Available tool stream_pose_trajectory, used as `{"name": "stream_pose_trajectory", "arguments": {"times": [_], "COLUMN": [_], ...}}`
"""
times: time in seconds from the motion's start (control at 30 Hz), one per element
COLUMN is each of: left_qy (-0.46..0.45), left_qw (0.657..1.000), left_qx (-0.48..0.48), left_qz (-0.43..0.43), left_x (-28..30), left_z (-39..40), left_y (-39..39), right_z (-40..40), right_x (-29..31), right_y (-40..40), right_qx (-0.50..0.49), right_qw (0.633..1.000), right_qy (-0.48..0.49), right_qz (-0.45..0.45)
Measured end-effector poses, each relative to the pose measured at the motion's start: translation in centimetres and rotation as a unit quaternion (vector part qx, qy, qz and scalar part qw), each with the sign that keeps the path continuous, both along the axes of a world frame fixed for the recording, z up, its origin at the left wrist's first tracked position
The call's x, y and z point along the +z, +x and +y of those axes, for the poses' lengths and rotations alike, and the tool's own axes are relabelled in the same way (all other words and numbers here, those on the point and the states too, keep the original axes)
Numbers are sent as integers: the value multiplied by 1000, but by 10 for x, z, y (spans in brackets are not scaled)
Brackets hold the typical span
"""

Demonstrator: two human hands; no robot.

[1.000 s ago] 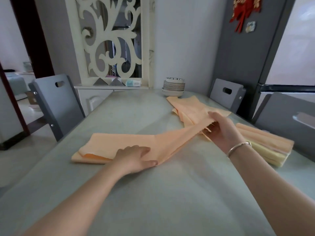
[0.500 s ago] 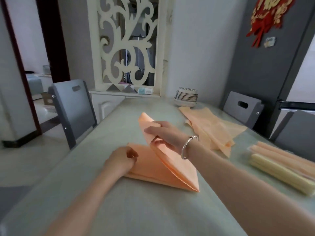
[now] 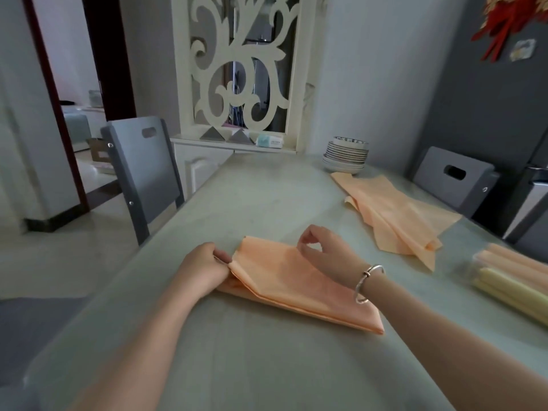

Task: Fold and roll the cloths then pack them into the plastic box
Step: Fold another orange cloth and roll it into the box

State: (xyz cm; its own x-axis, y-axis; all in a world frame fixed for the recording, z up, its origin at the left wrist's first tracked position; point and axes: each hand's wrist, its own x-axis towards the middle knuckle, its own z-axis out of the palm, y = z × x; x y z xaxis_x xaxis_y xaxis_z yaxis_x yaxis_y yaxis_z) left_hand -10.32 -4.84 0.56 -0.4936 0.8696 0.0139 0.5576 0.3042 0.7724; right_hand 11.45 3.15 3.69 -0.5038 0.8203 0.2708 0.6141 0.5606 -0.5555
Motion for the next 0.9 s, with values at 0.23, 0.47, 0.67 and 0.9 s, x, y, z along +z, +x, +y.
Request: {"name": "stream_pose_trajectory", "arguments": {"times": [0.23, 0.47, 0.67, 0.9], "left_qy": [-52, -109, -116, -54], "left_qw": [998, 990, 987, 985], "left_qx": [-18, -27, -54, -149], "left_qz": [27, 89, 98, -70], "left_x": [-2, -2, 0, 19], "left_z": [-7, -9, -10, -26], "left_y": [-3, 1, 3, 1], "right_z": [11, 23, 31, 32], "right_x": [-18, -14, -13, -25], "right_y": [3, -14, -26, -39], "right_qx": [-33, -54, -26, -69], "right_qw": [994, 987, 992, 992], "right_qy": [33, 46, -22, 4], "right_qz": [-101, -144, -121, -108]}}
